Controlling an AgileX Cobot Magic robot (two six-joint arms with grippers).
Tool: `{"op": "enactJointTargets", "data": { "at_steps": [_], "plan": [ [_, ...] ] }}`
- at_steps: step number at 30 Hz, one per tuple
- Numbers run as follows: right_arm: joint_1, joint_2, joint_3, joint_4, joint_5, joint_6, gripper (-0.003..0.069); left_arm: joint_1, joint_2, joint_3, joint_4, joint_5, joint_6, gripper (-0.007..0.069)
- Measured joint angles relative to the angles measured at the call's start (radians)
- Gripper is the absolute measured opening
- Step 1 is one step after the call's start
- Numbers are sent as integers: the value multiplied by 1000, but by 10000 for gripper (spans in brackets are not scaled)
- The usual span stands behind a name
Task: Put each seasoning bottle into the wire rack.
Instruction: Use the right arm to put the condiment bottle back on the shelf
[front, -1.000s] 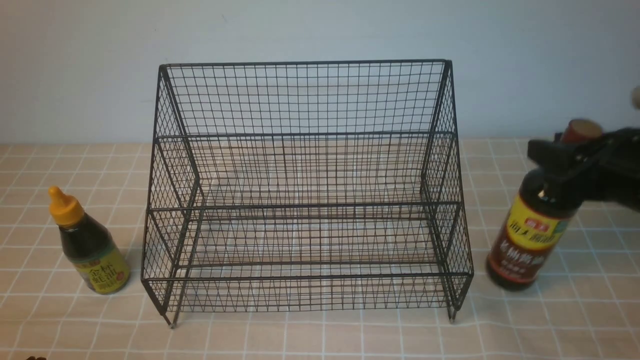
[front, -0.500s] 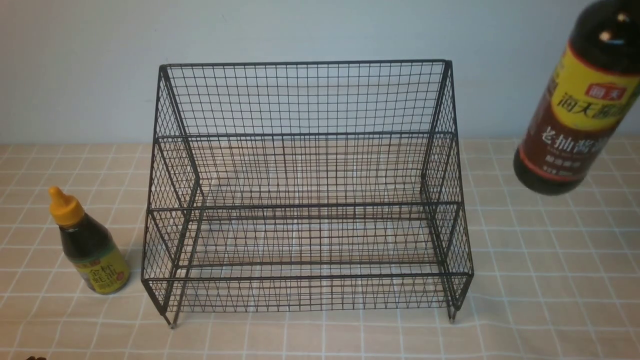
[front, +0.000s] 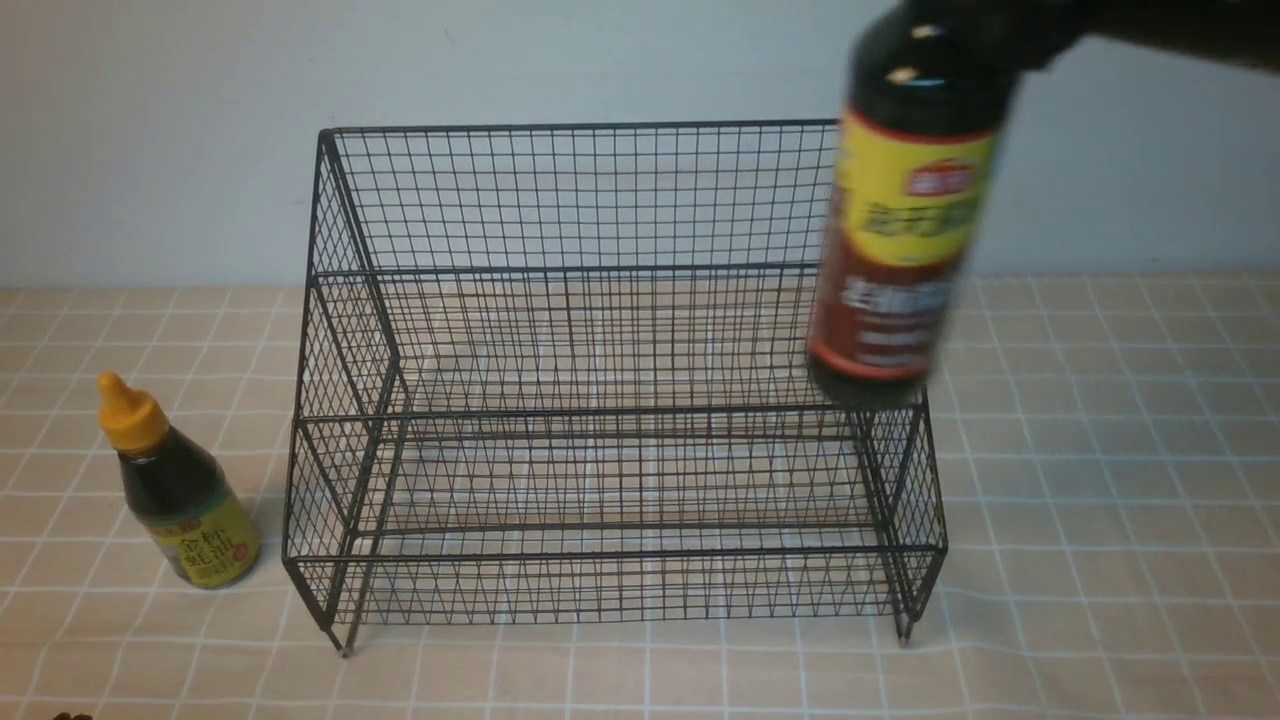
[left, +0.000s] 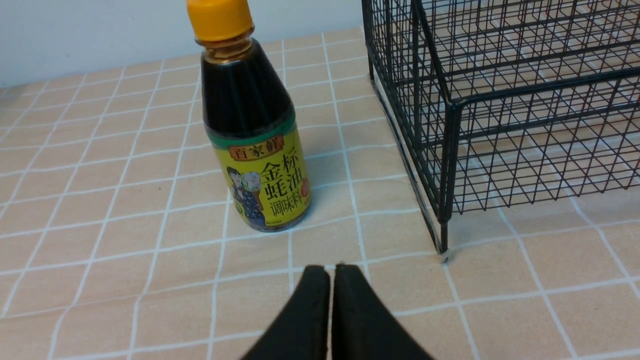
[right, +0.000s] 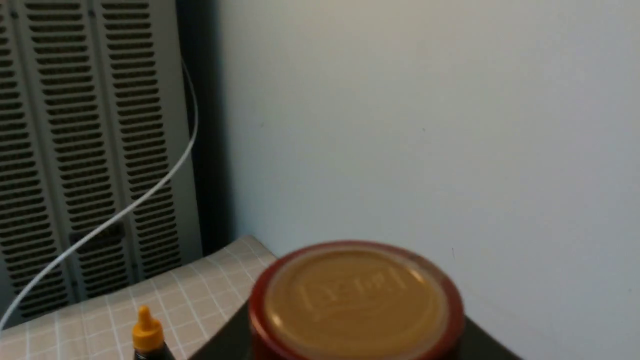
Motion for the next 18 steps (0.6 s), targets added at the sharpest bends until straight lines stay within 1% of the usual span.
{"op": "enactJointTargets", "data": {
  "at_steps": [3,7,10,14,17,18],
  "plan": [
    [22,63,-16,1,45,-5,267,0,0,0,0,0,0,-7],
    [28,124,-16,-3,64,-7,267,0,0,0,0,0,0,-7],
    [28,174,-16,-42,69,4,267,0,0,0,0,0,0,-7],
    [28,212,-16,-131,66,73,267,0,0,0,0,0,0,-7],
    [28,242,-18,-286,53,190,267,0,0,0,0,0,0,-7],
    [28,242,-18,-286,53,198,267,0,0,0,0,0,0,-7]
  ]
}}
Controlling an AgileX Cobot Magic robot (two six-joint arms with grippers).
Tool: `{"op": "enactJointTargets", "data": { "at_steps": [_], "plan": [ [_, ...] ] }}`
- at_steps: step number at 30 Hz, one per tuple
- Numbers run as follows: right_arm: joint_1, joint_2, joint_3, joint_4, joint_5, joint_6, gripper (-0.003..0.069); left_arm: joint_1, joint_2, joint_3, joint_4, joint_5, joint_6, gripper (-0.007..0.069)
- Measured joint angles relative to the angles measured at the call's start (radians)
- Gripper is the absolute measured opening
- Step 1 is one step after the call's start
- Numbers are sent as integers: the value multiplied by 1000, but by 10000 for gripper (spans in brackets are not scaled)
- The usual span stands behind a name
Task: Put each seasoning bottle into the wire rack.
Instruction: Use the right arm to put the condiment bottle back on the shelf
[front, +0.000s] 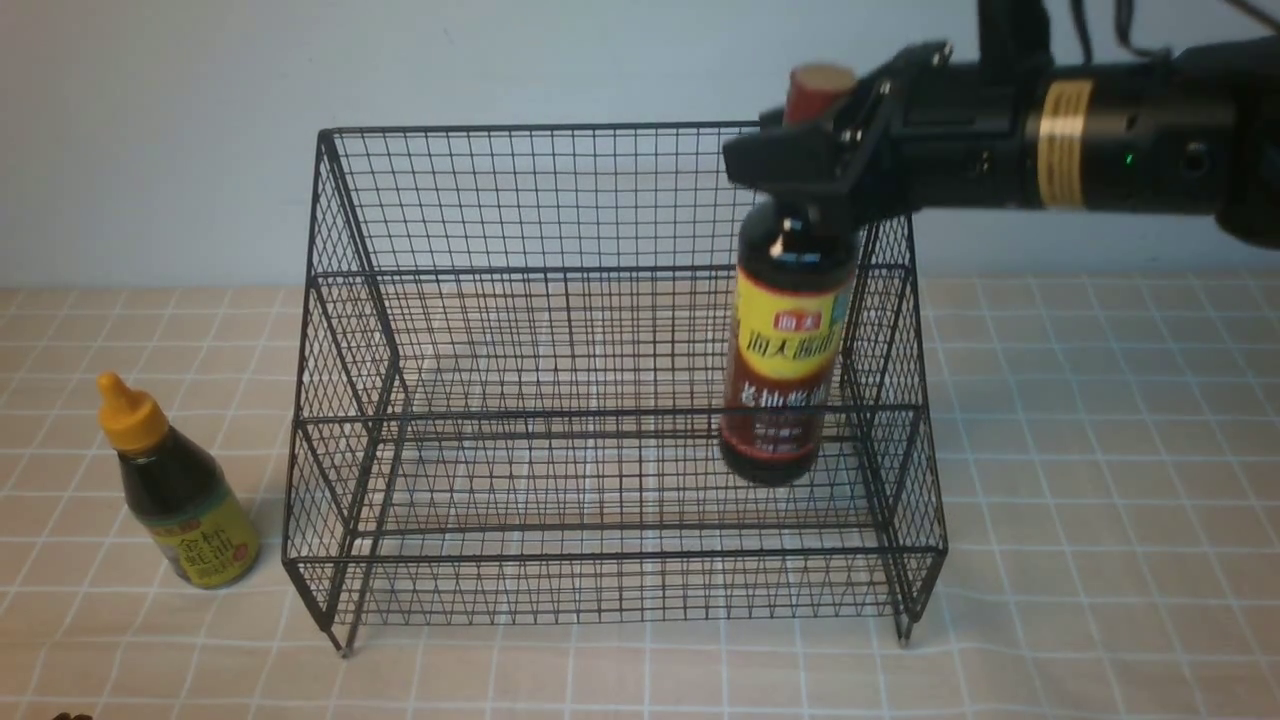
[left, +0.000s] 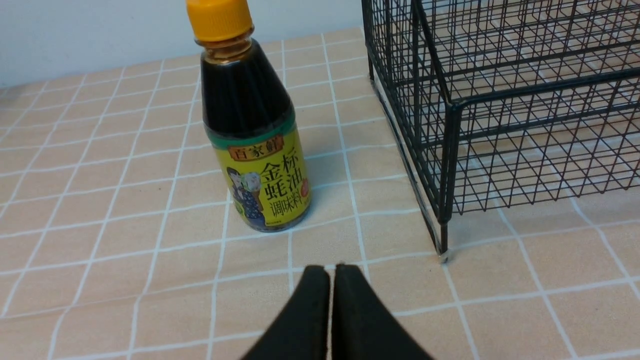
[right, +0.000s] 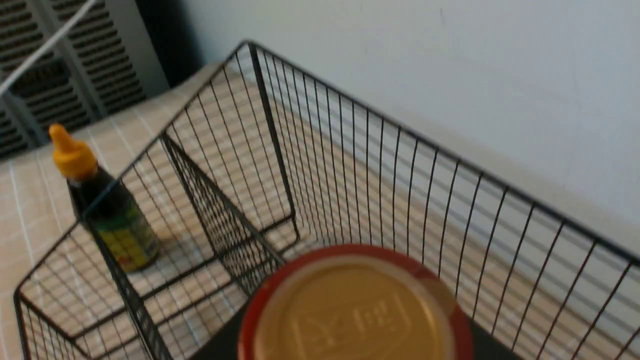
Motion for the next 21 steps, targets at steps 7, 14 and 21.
{"op": "enactJointTargets", "data": {
  "at_steps": [7,14,21],
  "plan": [
    [0,52,-3,-41,-5,151,270,0,0,0,0,0,0,-7],
    [0,57,-12,-41,-52,197,395,0,0,0,0,0,-1,-7],
    [0,57,-13,-41,-53,197,420,0,0,0,0,0,-1,-7]
  ]
}}
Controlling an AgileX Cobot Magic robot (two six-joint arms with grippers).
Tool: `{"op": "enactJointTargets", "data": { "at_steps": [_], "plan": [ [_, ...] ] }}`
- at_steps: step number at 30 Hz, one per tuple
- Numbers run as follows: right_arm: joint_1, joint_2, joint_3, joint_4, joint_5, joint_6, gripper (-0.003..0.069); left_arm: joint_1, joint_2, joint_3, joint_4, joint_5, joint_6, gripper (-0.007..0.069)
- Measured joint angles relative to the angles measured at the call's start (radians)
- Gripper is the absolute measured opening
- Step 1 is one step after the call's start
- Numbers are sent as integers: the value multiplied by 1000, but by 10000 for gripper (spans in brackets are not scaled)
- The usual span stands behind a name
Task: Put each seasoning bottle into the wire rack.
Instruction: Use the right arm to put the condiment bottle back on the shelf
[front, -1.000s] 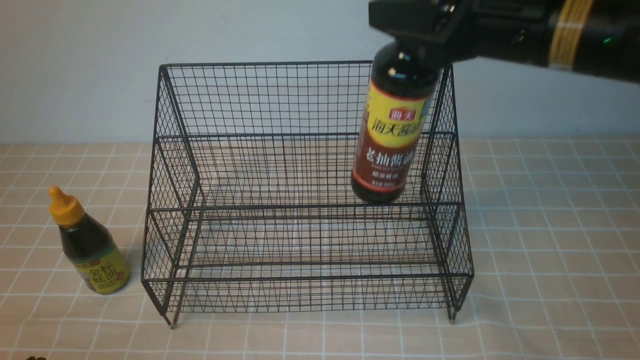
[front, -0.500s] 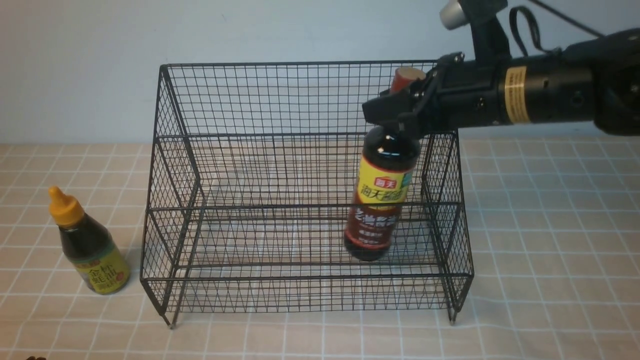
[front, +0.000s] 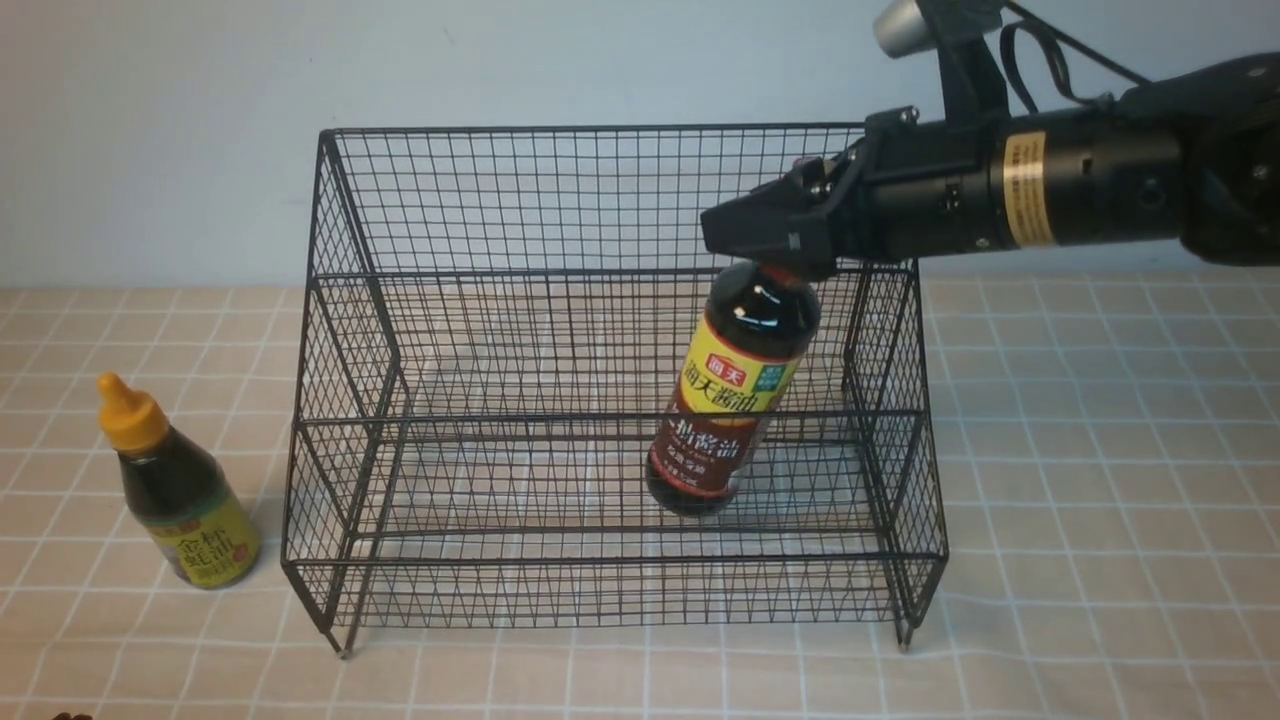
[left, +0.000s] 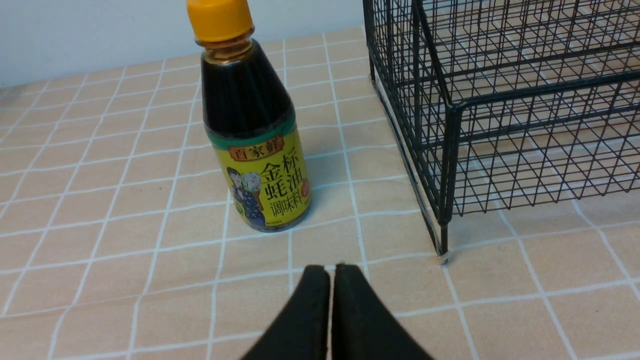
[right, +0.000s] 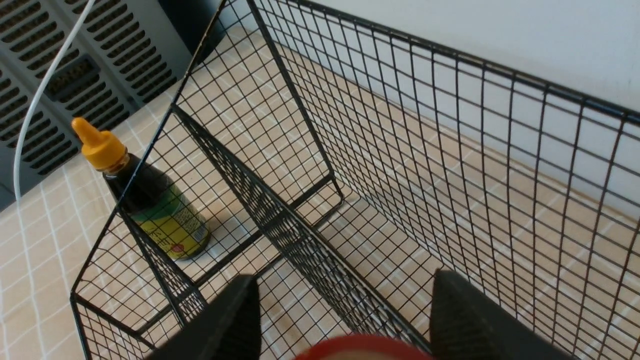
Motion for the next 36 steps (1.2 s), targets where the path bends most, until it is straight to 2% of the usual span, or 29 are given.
{"op": "enactJointTargets", "data": {
  "at_steps": [9,21,36],
  "plan": [
    [3,-14,-6,0,0,0,420,0,0,0,0,0,0,-7],
    [107,-14,-6,0,115,-42,420,0,0,0,0,0,0,-7],
    [113,-71,-6,0,143,-49,421,0,0,0,0,0,0,-7]
  ]
}}
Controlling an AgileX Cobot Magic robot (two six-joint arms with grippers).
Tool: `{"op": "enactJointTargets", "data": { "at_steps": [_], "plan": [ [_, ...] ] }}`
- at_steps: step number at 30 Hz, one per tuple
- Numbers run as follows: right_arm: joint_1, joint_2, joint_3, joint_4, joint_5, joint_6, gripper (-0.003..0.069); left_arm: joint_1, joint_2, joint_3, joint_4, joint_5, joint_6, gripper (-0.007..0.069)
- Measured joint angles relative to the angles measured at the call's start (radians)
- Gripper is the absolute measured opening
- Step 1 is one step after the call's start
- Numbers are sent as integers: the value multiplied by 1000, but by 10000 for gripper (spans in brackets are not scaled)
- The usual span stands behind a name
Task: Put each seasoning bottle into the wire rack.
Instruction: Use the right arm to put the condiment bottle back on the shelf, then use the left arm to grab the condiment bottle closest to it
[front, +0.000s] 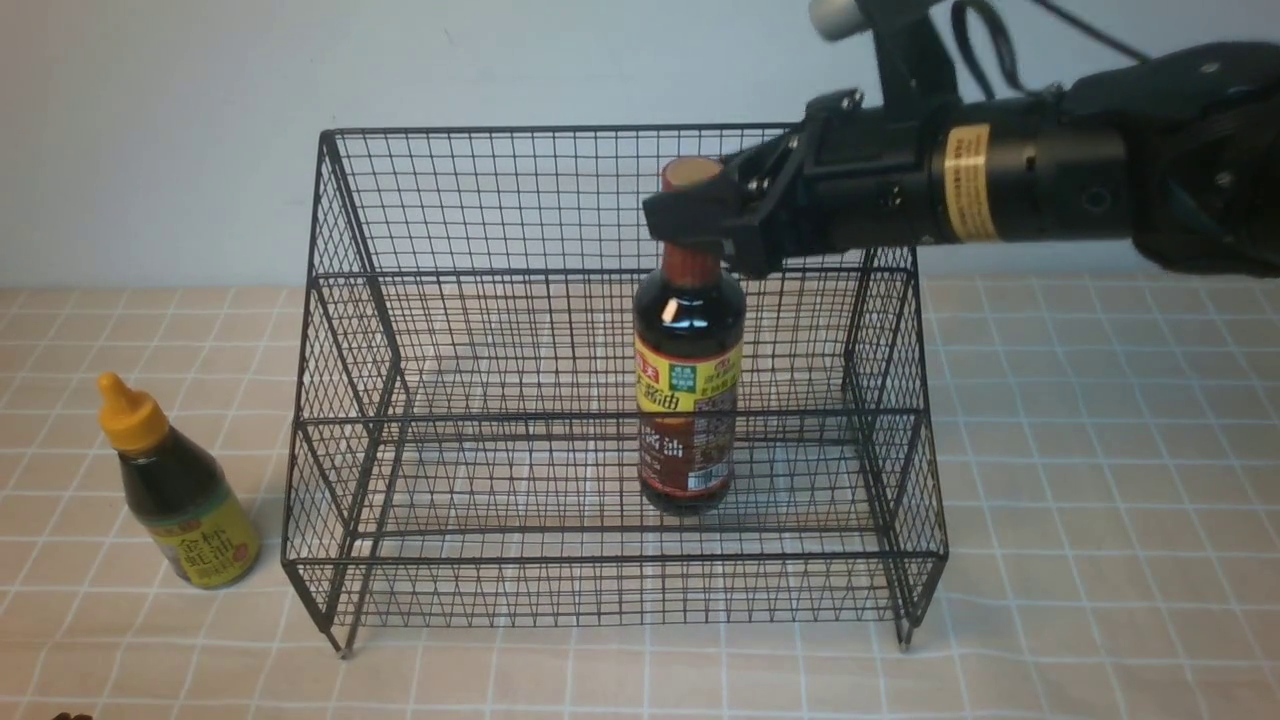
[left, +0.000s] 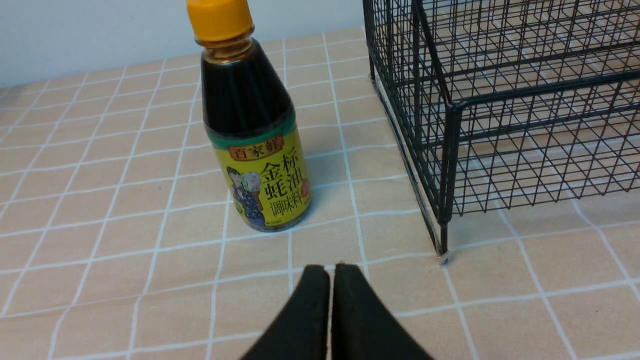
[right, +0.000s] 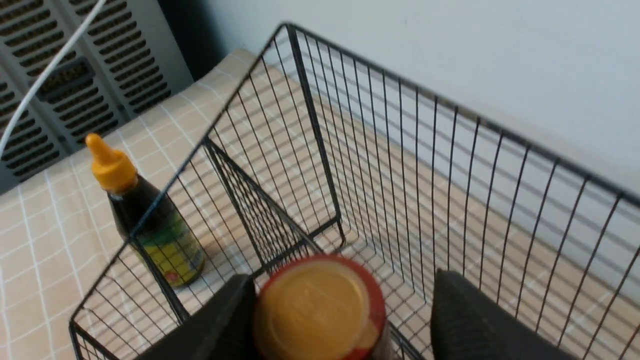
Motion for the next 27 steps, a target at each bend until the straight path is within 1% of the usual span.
{"op": "enactJointTargets", "data": {
  "at_steps": [10,14,15,17,18,19,20,21,22,24,25,26,27],
  "plan": [
    [0,-171,0,0,19,-6,417,0,0,0,0,0,0,-7],
    [0,-252,0,0,39,-83,377,0,0,0,0,0,0,-7],
    [0,-310,0,0,61,-197,316,0,0,0,0,0,0,-7],
    [0,-347,0,0,88,-294,269,0,0,0,0,0,0,-7],
    [0,-373,0,0,116,-374,214,0,0,0,0,0,0,-7],
    [0,-399,1,0,154,-460,165,0,0,0,0,0,0,-7],
    [0,-428,2,0,212,-581,103,0,0,0,0,0,0,-7],
    [0,-432,2,0,223,-581,93,0,0,0,0,0,0,-7],
    [0,-462,5,3,314,-689,38,0,0,0,0,0,0,-7],
    [0,-499,17,27,479,-788,3,0,0,0,0,0,0,-7],
    [0,-502,19,39,494,-800,0,0,0,0,0,0,0,-7],
    [0,-538,34,160,686,-835,-10,0,0,0,0,0,0,-7],
    [0,-542,37,178,726,-838,-10,0,0,0,0,0,0,-7]
  ]
}}
